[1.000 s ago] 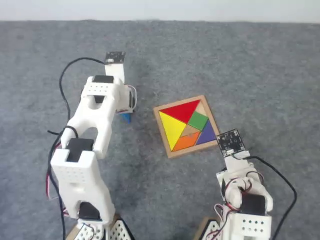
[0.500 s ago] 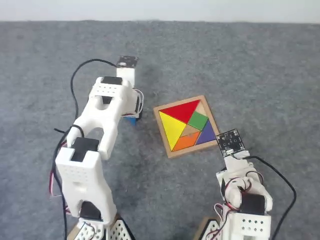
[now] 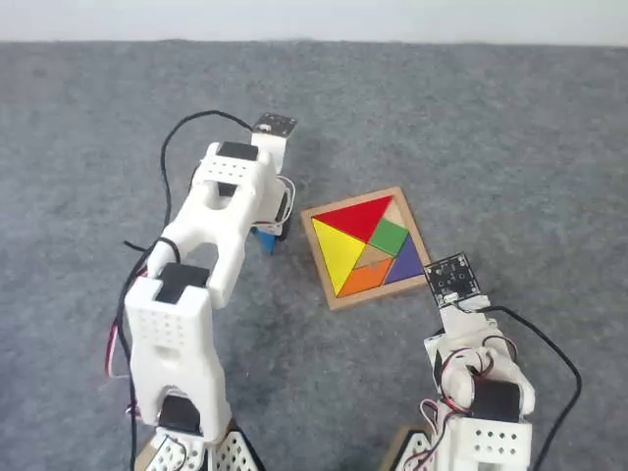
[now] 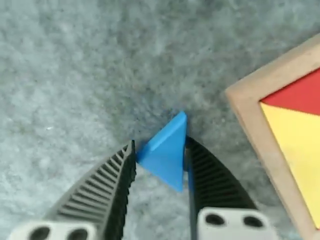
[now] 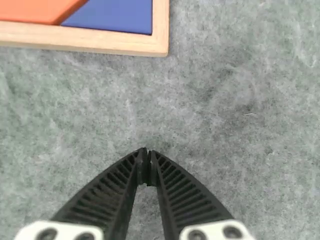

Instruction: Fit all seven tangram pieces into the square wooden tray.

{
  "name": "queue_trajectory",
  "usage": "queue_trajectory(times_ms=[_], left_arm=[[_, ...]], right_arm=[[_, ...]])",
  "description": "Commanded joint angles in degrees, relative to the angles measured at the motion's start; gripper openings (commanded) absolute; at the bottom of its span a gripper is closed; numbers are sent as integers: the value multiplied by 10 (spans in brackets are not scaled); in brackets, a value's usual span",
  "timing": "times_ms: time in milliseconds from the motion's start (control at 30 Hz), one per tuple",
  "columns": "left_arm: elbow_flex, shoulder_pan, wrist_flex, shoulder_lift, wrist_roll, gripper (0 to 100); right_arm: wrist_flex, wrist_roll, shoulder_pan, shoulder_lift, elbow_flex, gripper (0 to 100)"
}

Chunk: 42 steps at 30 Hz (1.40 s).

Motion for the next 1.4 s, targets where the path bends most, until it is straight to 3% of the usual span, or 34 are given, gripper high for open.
queue_trajectory(times_ms=[0,233,400,867,1033,1200,1367], left_arm=[[-59,13,59,58,-9,155],[-66,14,60,62,-10,65],[-62,14,53,47,-24,58],[112,25,-8,-215,-19,58],[112,28,-11,-216,-19,63],[109,-11,-13,-198,-24,170],[61,-43,-11,-127,-25,177]], right_arm=[[1,4,-2,-8,10,8],[1,4,-2,-8,10,8],[1,4,-2,-8,10,8],[1,4,-2,-8,10,8],[1,4,-2,-8,10,8],[1,4,-2,-8,10,8],[1,4,-2,-8,10,8]])
